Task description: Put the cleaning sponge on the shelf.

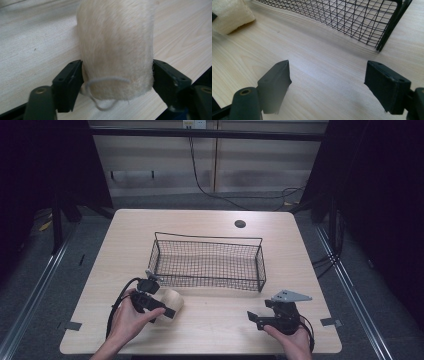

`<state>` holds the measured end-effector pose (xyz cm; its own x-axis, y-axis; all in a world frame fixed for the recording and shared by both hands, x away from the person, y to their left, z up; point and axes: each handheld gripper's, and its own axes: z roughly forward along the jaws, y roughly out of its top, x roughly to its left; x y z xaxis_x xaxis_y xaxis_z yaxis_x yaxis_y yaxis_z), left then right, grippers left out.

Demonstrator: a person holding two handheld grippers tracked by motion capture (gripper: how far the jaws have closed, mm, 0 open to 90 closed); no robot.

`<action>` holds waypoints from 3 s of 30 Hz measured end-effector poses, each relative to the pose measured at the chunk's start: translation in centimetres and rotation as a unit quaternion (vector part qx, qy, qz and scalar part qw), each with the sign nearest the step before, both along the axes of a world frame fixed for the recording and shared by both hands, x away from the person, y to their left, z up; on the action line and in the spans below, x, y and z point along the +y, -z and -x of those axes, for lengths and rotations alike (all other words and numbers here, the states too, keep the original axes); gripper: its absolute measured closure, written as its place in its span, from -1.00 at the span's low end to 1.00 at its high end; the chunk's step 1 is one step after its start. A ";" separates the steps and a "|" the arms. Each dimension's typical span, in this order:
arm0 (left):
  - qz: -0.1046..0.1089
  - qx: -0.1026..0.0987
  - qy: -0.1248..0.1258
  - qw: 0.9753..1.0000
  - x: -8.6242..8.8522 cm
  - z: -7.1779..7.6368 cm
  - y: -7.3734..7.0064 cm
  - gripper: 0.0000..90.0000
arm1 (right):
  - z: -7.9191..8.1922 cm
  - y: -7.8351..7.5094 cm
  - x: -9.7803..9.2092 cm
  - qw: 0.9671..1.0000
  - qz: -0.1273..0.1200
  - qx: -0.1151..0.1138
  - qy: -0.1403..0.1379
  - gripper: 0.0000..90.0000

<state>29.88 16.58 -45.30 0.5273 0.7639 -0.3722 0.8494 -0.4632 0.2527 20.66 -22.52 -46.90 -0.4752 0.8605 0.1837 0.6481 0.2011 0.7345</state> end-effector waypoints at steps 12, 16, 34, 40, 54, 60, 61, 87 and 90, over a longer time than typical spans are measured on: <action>-0.028 -0.003 0.031 0.999 -1.1 -0.9 -0.4 -0.40 | 0.0 0.0 0.0 1.000 0.000 0.003 -0.001 -0.54; -0.036 -0.006 0.037 0.999 -1.5 -1.1 -0.2 -0.43 | 0.0 0.0 0.0 1.000 0.000 0.003 -0.003 -0.54; -0.067 0.002 0.072 0.995 -2.6 -1.3 0.3 -0.36 | 0.0 0.0 0.1 1.000 0.000 0.003 -0.004 -0.54; -0.095 -0.006 0.077 0.992 -2.9 -1.1 0.0 -0.36 | 0.0 0.0 0.1 1.000 0.000 0.004 -0.006 -0.54; -0.100 -0.017 0.118 0.988 -2.6 -0.7 -1.5 -0.35 | 0.1 0.0 0.0 1.000 -0.001 0.002 -0.002 -0.53; -0.073 -0.026 0.106 0.991 -2.5 -0.7 -3.2 -0.35 | 0.1 0.0 0.0 1.000 -0.001 0.002 -0.002 -0.53; -0.071 -0.027 0.110 0.991 -2.5 -0.7 -3.5 -0.35 | 0.1 0.0 0.0 1.000 -0.001 0.001 -0.003 -0.53; -0.048 -0.056 0.141 0.987 -0.8 -0.3 -8.2 -0.35 | 0.0 0.0 0.0 1.000 -0.004 0.003 -0.004 -0.52; -0.048 -0.060 0.139 0.987 -0.8 -0.5 -8.7 -0.35 | 0.1 0.0 0.0 1.000 -0.005 0.002 -0.002 -0.52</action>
